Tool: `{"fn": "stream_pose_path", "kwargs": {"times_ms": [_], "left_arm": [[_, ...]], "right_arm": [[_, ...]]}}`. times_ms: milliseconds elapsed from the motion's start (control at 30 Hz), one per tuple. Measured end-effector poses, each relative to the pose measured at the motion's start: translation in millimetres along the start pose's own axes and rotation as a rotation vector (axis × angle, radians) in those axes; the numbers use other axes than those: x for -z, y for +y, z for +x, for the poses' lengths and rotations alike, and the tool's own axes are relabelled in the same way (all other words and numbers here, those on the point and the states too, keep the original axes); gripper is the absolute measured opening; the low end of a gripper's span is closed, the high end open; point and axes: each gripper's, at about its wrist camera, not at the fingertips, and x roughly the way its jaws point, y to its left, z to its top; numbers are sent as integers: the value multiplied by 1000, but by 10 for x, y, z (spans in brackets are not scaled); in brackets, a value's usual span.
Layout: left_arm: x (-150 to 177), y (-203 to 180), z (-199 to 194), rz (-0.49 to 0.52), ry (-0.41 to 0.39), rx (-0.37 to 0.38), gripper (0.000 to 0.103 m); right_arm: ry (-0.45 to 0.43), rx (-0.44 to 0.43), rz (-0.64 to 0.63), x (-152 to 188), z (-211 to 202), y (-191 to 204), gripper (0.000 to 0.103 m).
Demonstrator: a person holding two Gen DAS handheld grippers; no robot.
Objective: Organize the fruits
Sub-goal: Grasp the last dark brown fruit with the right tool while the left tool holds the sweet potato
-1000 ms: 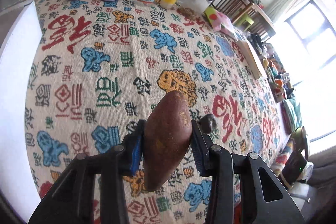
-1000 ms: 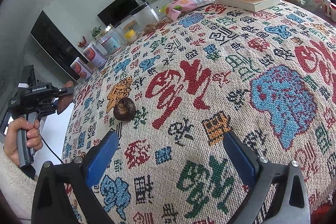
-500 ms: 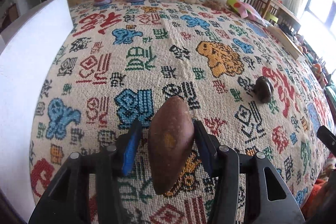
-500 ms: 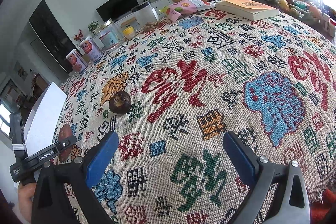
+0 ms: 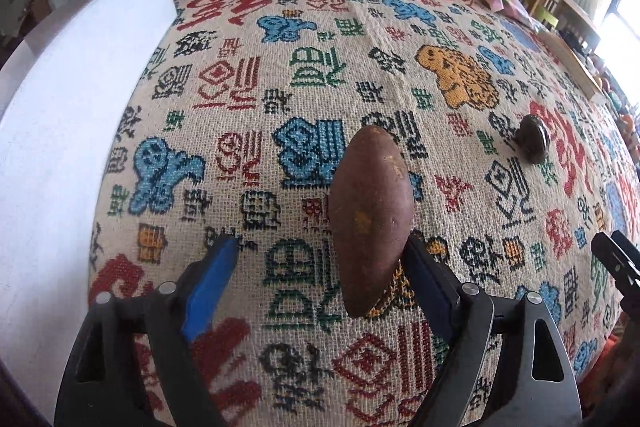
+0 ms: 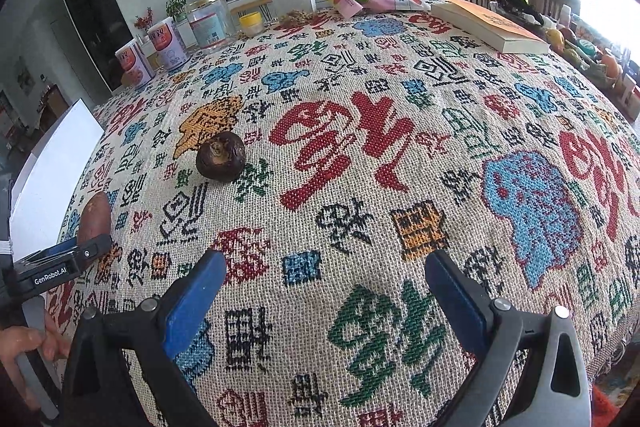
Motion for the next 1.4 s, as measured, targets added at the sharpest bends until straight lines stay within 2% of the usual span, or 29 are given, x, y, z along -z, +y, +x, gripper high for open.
{"fn": "stream_pose_path", "kwargs": {"times_ms": [167, 500, 733, 900, 1100, 1200, 1300, 1400], "left_arm": [[81, -32, 6, 34, 19, -31, 86], [161, -1, 39, 20, -133, -51, 99], [150, 0, 40, 23, -131, -44, 99], [95, -3, 53, 22, -91, -38, 99], [156, 0, 53, 24, -160, -39, 100], [156, 1, 53, 25, -159, -38, 100], [163, -3, 49, 25, -160, -37, 100], [163, -6, 50, 25, -159, -40, 100]], "right_arm": [[17, 16, -9, 5, 37, 12, 99], [62, 19, -21, 22, 124, 26, 99], [88, 24, -36, 29, 181, 59, 99], [59, -3, -27, 22, 124, 46, 99], [65, -53, 6, -30, 164, -2, 99], [21, -94, -42, -142, 220, 124, 99], [-14, -111, -169, -288, 358, 411, 99], [8, -121, -254, -416, 558, 655, 99]]}}
